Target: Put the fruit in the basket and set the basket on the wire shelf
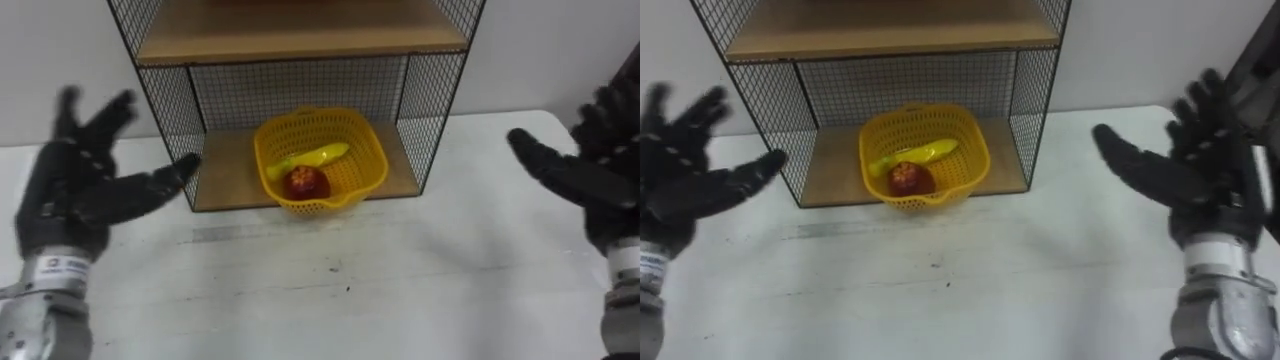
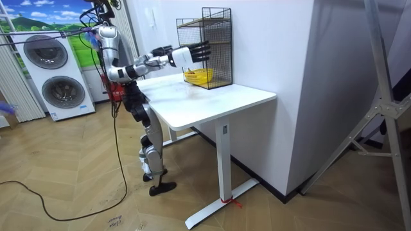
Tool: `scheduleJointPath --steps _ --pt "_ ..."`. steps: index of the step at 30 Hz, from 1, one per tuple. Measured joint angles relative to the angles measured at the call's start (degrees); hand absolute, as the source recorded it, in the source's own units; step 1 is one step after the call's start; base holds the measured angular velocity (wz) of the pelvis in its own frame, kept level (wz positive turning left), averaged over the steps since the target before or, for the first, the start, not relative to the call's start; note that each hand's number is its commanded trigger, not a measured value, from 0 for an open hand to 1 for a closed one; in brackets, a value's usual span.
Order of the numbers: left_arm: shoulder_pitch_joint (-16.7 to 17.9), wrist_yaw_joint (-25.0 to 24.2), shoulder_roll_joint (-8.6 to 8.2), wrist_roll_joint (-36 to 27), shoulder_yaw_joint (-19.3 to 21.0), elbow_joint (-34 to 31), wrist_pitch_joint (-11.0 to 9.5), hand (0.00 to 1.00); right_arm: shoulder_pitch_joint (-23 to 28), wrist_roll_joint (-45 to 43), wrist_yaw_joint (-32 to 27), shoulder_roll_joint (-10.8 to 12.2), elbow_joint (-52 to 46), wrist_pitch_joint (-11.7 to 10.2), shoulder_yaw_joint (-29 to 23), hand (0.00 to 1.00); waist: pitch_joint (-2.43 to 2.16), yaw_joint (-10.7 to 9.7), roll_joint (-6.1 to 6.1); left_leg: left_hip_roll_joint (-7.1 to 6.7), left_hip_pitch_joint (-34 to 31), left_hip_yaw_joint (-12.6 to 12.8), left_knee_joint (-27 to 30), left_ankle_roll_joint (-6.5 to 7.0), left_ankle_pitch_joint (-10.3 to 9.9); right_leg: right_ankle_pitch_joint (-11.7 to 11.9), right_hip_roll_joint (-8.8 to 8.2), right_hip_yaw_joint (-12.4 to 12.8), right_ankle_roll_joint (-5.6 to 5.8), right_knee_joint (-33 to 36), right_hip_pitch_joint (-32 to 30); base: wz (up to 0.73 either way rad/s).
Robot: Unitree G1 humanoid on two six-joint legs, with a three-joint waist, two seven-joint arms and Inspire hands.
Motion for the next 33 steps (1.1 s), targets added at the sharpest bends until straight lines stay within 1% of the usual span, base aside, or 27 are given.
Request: scheduleJointPath --steps 1,2,3,4,5,6,8,9,10,11,12,14,15,16,17,18,20,21,22,24,25,27,29,30,31,32,33 --pt "0.00 2.33 0.01 0.26 4.04 -0.12 -1.85 0.00 0.69 -0.39 -2.49 -0.11 -1.27 -0.24 -3.08 0.00 -0.14 0.38 0.18 0.01 0.03 0.02 0.01 -0.11 -0.10 -0.03 0.06 0.31 0.05 0.08 0.00 -0.07" --pt "0.01 5.24 0.07 0.23 8.71 -0.53 -2.91 0.00 1.11 -0.79 -5.22 -0.42 -2.14 -1.27 -5.93 0.00 -0.15 0.57 0.27 0.01 -0.08 0.02 0.02 -0.33 -0.24 -0.14 0.14 0.77 0.11 0.21 0.00 -0.04" --pt "0.02 6.66 0.21 0.30 10.79 -0.72 -3.40 0.00 1.28 -0.93 -6.56 -0.71 -2.48 -1.74 -7.19 0.00 -0.15 0.72 0.32 0.01 -0.09 0.02 0.02 -0.34 -0.26 -0.18 0.16 0.87 0.13 0.26 -0.05 0.00" --pt "0.15 9.66 0.89 0.30 15.03 -0.83 -4.27 0.00 1.39 -1.28 -9.44 -1.88 -2.89 -2.45 -9.70 0.00 -0.13 0.98 0.39 0.01 -0.11 0.04 -0.01 -0.37 -0.29 -0.26 0.21 1.04 0.22 0.29 -0.12 0.00" --pt "0.33 12.54 1.99 0.20 18.93 -0.98 -4.88 0.00 1.34 -1.28 -11.78 -3.63 -2.93 -2.63 -12.58 0.00 -0.23 1.24 0.53 0.02 -0.03 0.04 0.02 -0.38 -0.33 -0.27 0.21 0.90 0.22 0.29 -0.19 0.00" --pt "0.41 14.13 2.61 0.19 20.83 -0.97 -5.20 0.00 1.31 -1.28 -12.95 -4.67 -2.93 -2.65 -14.23 0.00 -0.24 1.42 0.58 0.02 -0.06 0.04 0.05 -0.38 -0.35 -0.28 0.21 0.94 0.23 0.28 -0.23 0.00" --pt "1.52 20.09 5.60 0.04 28.54 -0.97 -6.47 0.00 1.37 -1.54 -17.96 -8.13 -2.97 -3.21 -20.49 0.00 -0.26 1.87 0.61 -0.01 -0.41 -0.13 0.14 -0.39 -0.36 -0.35 0.18 0.72 0.22 0.39 -0.50 0.02" --pt "2.09 21.65 6.28 -0.06 30.08 -0.97 -7.08 0.00 1.41 -1.76 -19.37 -8.52 -3.00 -3.77 -21.74 0.00 -0.28 1.88 0.67 -0.03 -0.53 -0.21 0.18 -0.41 -0.37 -0.42 0.15 0.69 0.21 0.48 -0.62 0.07" --pt "3.27 24.12 7.56 -1.29 33.05 -0.73 -8.08 0.00 1.56 -1.68 -21.78 -8.92 -3.14 -4.44 -24.16 0.00 -0.45 2.07 0.74 -0.10 -0.85 -0.35 0.21 -0.42 -0.37 -0.73 0.10 0.69 0.21 0.95 -1.02 0.10" --pt "4.41 26.53 8.80 -4.34 35.79 -0.29 -8.68 0.00 2.17 -1.09 -24.13 -9.34 -3.21 -4.74 -26.43 0.00 -0.41 2.10 0.59 -0.17 -1.12 -0.68 0.40 -0.45 -0.46 -1.04 -0.01 0.44 0.27 1.24 -1.09 0.12" --pt "4.96 27.73 9.22 -5.77 37.06 -0.01 -8.85 0.00 2.71 -0.67 -25.47 -9.51 -3.20 -5.00 -27.50 0.00 -0.41 2.14 0.55 -0.19 -1.19 -0.82 0.51 -0.45 -0.50 -1.10 -0.06 0.29 0.30 1.25 -1.05 0.11" --pt "7.29 31.40 9.82 -10.42 41.45 3.88 -9.39 0.00 3.72 1.39 -29.91 -10.10 -1.98 -5.48 -30.88 0.00 -0.71 2.24 1.14 -0.20 -1.09 -0.90 0.51 -0.46 -0.50 -1.12 -0.08 0.17 0.30 1.23 -0.85 0.05" --pt "7.95 32.13 9.87 -11.19 42.22 5.67 -9.52 0.00 3.89 1.65 -30.87 -10.27 -0.94 -5.55 -31.60 0.00 -0.76 2.23 1.28 -0.22 -1.07 -0.90 0.53 -0.46 -0.50 -1.14 -0.09 0.20 0.31 1.26 -0.86 0.00" --pt "8.72 33.46 10.18 -13.62 43.44 9.59 -9.65 0.00 4.50 3.54 -32.93 -10.66 1.43 -5.48 -33.11 0.00 -0.73 2.19 1.53 -0.23 -1.18 -0.87 0.72 -0.49 -0.53 -1.36 -0.09 0.30 0.27 1.55 -1.05 0.04" --pt "9.76 34.50 11.02 -17.71 44.31 14.30 -9.66 0.00 4.88 5.62 -34.89 -11.59 5.60 -5.40 -34.26 0.00 -0.76 1.94 1.57 -0.24 -1.56 -0.89 1.28 -0.53 -0.73 -1.77 -0.20 0.14 0.17 2.27 -1.39 0.04" --pt "10.26 34.72 11.45 -19.36 44.61 16.89 -9.64 0.00 4.93 6.65 -35.78 -11.96 7.71 -5.25 -34.89 0.00 -0.78 1.93 1.61 -0.22 -1.84 -0.90 1.63 -0.53 -0.88 -2.00 -0.21 0.10 -0.03 2.54 -1.59 0.00" --pt "10.72 35.76 13.08 -27.24 45.18 28.57 -9.65 0.00 4.88 10.68 -39.05 -13.16 16.18 -4.98 -36.41 0.00 -0.78 1.84 1.63 -0.29 -2.90 -0.89 2.25 -0.55 -1.05 -2.57 -0.37 0.08 -0.23 3.88 -2.94 0.00" --pt "10.65 35.82 13.51 -28.95 45.17 31.80 -9.62 0.00 4.80 11.58 -39.40 -13.32 18.44 -4.99 -36.44 0.00 -0.77 1.66 1.64 -0.29 -3.18 -0.94 2.36 -0.56 -1.05 -2.58 -0.39 0.02 -0.25 3.96 -3.13 0.06" --pt "10.43 35.87 13.93 -32.68 44.61 37.56 -9.60 0.00 4.81 13.24 -39.47 -13.72 24.18 -4.99 -36.33 0.00 -0.79 1.57 1.74 -0.28 -3.99 -1.30 3.15 -0.57 -1.26 -2.59 -0.39 -0.28 -0.27 4.05 -3.48 0.10" --pt "9.66 35.12 13.95 -39.70 42.14 48.72 -9.08 0.00 4.94 17.55 -39.31 -13.99 35.56 -4.68 -36.20 0.00 -0.82 1.44 2.11 -0.29 -5.32 -1.82 4.55 -0.47 -1.78 -2.54 -0.47 -0.83 -0.23 4.15 -4.04 0.13" --pt "9.37 34.78 13.95 -41.01 41.80 51.72 -8.82 0.00 4.85 18.74 -39.14 -14.00 38.49 -4.41 -36.21 0.00 -0.85 1.48 2.24 -0.29 -5.31 -1.83 4.63 -0.47 -1.88 -2.52 -0.47 -0.82 -0.19 4.14 -3.99 0.07" --pt "8.97 32.08 13.94 -42.61 40.67 63.73 -8.48 0.00 5.58 24.13 -36.44 -13.96 52.00 -4.21 -35.60 0.00 -0.90 1.44 2.27 -0.27 -5.14 -2.08 4.88 -0.44 -2.31 -2.61 -0.50 -1.11 0.06 4.05 -3.45 0.07" --pt "8.83 30.03 13.69 -42.48 40.62 71.99 -8.39 0.00 6.26 25.81 -33.96 -13.26 61.79 -4.18 -35.17 0.00 -0.86 1.53 2.26 -0.33 -4.92 -2.48 4.86 -0.42 -2.48 -2.91 -0.55 -1.41 0.18 4.01 -2.70 0.12" --pt "8.77 29.32 13.67 -42.45 40.58 74.57 -8.39 0.00 6.25 25.88 -33.22 -13.13 64.94 -4.18 -35.07 0.00 -0.84 1.54 2.30 -0.33 -4.89 -2.48 4.82 -0.42 -2.49 -2.97 -0.58 -1.45 0.22 3.97 -2.74 0.07" --pt "8.71 28.03 13.32 -42.31 40.25 78.73 -8.38 0.00 6.24 25.90 -31.41 -13.00 71.24 -4.19 -34.07 0.00 -0.77 1.59 2.39 -0.30 -4.90 -2.42 4.81 -0.43 -2.48 -2.96 -0.56 -1.42 0.22 3.97 -2.78 0.00" --pt "8.95 26.64 12.39 -41.07 39.87 81.74 -8.38 0.00 6.13 25.96 -29.79 -12.49 76.14 -4.23 -32.70 0.00 -0.71 1.95 2.51 -0.25 -4.61 -2.39 4.79 -0.45 -2.47 -2.98 -0.51 -1.33 0.21 3.97 -2.78 -0.04" --pt "9.18 25.95 11.57 -40.17 39.68 82.65 -8.39 0.00 5.93 25.85 -29.03 -12.28 78.49 -4.23 -32.24 0.00 -0.70 1.90 2.57 -0.22 -4.39 -2.32 4.80 -0.46 -2.51 -3.08 -0.49 -1.23 0.17 3.95 -2.69 -0.07"
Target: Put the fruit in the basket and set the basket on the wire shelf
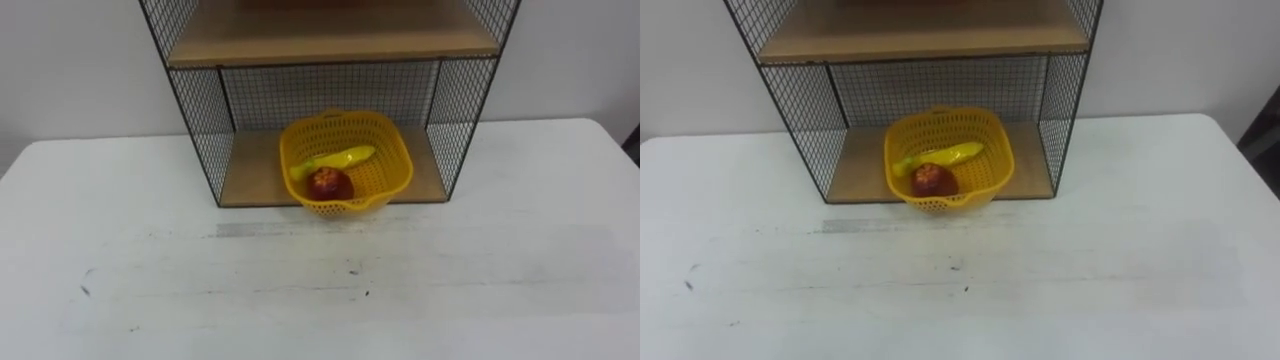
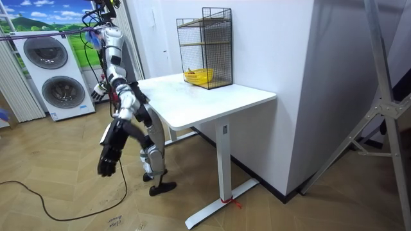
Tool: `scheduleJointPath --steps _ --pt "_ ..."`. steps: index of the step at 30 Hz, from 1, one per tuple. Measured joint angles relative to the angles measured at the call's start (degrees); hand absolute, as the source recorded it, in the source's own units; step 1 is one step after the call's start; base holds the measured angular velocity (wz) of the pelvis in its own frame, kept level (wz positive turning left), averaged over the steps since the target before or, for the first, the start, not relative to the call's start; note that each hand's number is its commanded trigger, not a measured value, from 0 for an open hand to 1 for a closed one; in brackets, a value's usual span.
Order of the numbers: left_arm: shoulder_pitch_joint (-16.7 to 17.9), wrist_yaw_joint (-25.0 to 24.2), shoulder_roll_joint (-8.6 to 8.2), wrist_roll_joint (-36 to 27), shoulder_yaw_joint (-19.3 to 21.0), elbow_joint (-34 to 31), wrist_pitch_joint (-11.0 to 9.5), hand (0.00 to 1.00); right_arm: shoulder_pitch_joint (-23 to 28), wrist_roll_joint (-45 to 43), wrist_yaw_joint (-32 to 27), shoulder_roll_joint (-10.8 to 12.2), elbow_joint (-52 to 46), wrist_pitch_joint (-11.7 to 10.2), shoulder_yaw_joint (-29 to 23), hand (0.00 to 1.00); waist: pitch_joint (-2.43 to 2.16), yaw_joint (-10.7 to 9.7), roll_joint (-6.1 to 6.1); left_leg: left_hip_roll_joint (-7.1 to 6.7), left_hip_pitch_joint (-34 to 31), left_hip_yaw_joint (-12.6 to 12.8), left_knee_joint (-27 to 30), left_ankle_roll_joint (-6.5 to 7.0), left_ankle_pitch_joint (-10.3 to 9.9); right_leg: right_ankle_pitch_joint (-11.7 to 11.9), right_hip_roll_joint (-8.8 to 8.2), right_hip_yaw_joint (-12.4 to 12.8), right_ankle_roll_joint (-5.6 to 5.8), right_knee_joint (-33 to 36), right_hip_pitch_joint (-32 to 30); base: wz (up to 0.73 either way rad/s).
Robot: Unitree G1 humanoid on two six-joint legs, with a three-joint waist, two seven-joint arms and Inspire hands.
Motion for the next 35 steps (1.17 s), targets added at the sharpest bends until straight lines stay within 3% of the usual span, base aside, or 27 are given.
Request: scheduleJointPath --steps 3,5,9,11,12,14,15,17,20,24,30,35 --pt "0.29 -4.63 -4.55 5.96 -2.59 3.99 0.04 0.00 -1.21 -0.96 4.33 2.26 9.02 0.03 5.39 0.00 -0.07 -0.10 -0.04 0.10 0.58 0.01 0.10 0.31 -0.40 -0.31 0.05 0.07 -0.43 0.19 0.51 -0.03" --pt "-0.50 -8.81 -8.20 11.63 -8.43 6.54 0.79 0.00 -2.17 -2.20 8.29 5.48 13.63 0.10 11.92 0.00 -0.23 -0.11 -0.57 0.35 0.98 0.82 -0.41 0.20 -0.43 -0.26 -0.04 0.05 -0.41 0.15 0.75 0.02" --pt "-2.62 -15.43 -11.82 22.18 -17.23 9.25 3.89 0.00 -5.29 -8.96 13.19 10.02 18.18 2.45 18.93 0.00 -0.16 -0.14 -1.10 0.57 2.67 1.18 -0.82 0.07 -0.37 0.04 0.06 0.01 -0.14 -0.66 2.58 -0.01" --pt "-4.48 -19.99 -13.49 31.27 -21.62 10.64 5.29 0.00 -7.82 -12.94 17.42 11.79 20.18 4.72 23.39 0.00 -0.21 0.04 -1.69 0.71 3.57 2.19 -1.99 -0.06 -0.28 0.61 0.07 0.48 -0.19 -1.17 3.06 -0.10" --pt "-4.99 -20.81 -13.77 34.23 -22.54 10.85 5.84 0.00 -8.19 -14.27 18.35 12.12 20.11 5.44 24.58 0.00 -0.15 0.14 -1.82 0.84 3.82 2.70 -2.23 -0.17 -0.21 0.79 0.09 0.62 -0.17 -1.27 3.16 -0.16" --pt "-6.93 -23.28 -14.23 46.74 -28.56 10.67 8.14 0.00 -9.40 -18.00 21.52 12.49 19.90 6.81 29.74 0.00 -0.20 -0.08 -2.06 1.02 4.49 3.31 -2.69 -0.26 -0.14 1.43 0.16 0.66 -0.12 -2.25 3.89 -0.10" --pt "-7.41 -23.51 -14.17 49.50 -30.35 10.51 8.53 0.00 -9.82 -19.10 22.09 12.66 19.88 6.83 30.95 0.00 -0.21 -0.35 -2.24 1.02 4.48 3.31 -2.69 -0.26 -0.14 1.47 0.10 0.49 -0.12 -2.35 3.96 0.08" --pt "-9.18 -24.41 -14.22 58.31 -36.91 8.01 10.73 0.00 -11.37 -22.93 24.02 13.37 19.66 7.67 34.82 0.00 -0.07 -2.26 -2.95 0.95 4.50 2.66 -2.71 -0.43 -0.01 1.71 0.06 -0.05 0.05 -3.14 4.75 0.22" --pt "-11.18 -25.96 -14.09 65.41 -42.42 6.08 10.64 0.00 -12.66 -27.53 27.36 14.05 19.64 9.39 38.61 0.00 0.25 -3.11 -3.67 1.01 4.61 2.68 -2.87 -1.05 1.07 1.70 0.17 -0.06 -0.01 -3.06 4.64 0.00" --pt "-10.91 -26.14 -14.11 67.77 -46.27 5.95 12.80 0.00 -13.00 -36.36 30.25 13.98 19.60 10.84 44.99 0.00 0.90 -2.81 -4.37 1.13 5.23 3.41 -3.17 -0.93 1.14 1.39 0.45 0.74 -0.41 -2.93 4.66 -0.11" --pt "-9.34 -26.59 -14.06 76.86 -47.44 7.05 15.35 0.00 -12.61 -47.57 31.27 14.49 19.46 12.42 48.42 0.00 0.93 -2.19 -4.21 1.34 5.42 4.08 -3.17 -0.87 1.08 1.52 0.60 1.27 -0.54 -2.94 4.58 -0.08" --pt "-9.46 -26.87 -14.12 78.67 -50.46 6.92 16.57 0.00 -13.06 -54.68 33.77 14.72 19.41 13.88 51.99 0.00 0.88 -1.40 -3.77 1.35 5.57 4.18 -3.20 -0.87 1.08 1.54 0.75 1.79 -0.53 -2.92 4.69 0.00"
